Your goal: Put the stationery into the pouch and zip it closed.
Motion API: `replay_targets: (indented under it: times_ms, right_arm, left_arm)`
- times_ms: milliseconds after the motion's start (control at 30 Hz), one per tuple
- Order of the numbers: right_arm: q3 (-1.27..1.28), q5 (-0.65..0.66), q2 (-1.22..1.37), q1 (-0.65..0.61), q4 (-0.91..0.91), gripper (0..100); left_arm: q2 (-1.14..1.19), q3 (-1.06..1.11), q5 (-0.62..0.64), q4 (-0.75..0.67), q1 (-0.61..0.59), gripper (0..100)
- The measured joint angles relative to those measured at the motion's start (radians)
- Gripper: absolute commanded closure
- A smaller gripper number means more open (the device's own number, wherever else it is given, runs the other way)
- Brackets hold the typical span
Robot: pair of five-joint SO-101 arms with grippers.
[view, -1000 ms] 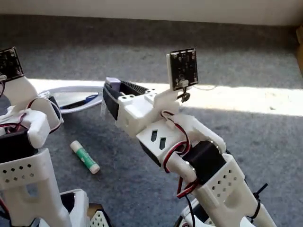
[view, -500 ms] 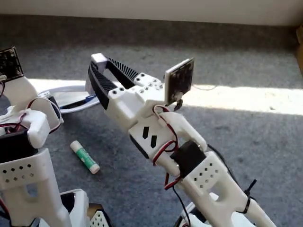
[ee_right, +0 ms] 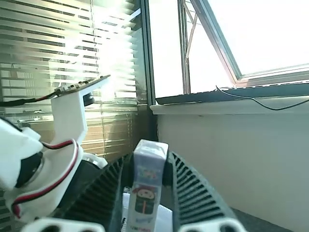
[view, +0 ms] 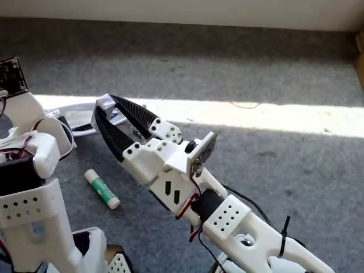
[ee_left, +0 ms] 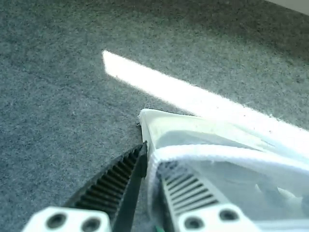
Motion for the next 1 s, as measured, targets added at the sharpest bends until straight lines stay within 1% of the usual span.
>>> replay_targets:
  times_ms: [233, 500, 600, 1000]
  right_arm:
    - [0.000, 0.000, 0.014, 0.000, -0.012, 99.4]
    - [0.000, 0.009, 0.261, 0.002, -0.227, 99.4]
    - [0.000, 0.009, 0.298, 0.002, -0.244, 99.4]
    - [0.000, 0.009, 0.299, 0.003, -0.247, 99.4]
  left_arm:
    - [0.000, 0.000, 0.000, 0.000, 0.000, 99]
    - [0.000, 0.000, 0.000, 0.000, 0.000, 99]
    - [0.000, 0.000, 0.000, 0.000, 0.000, 99]
    - [0.000, 0.000, 0.000, 0.000, 0.000, 99]
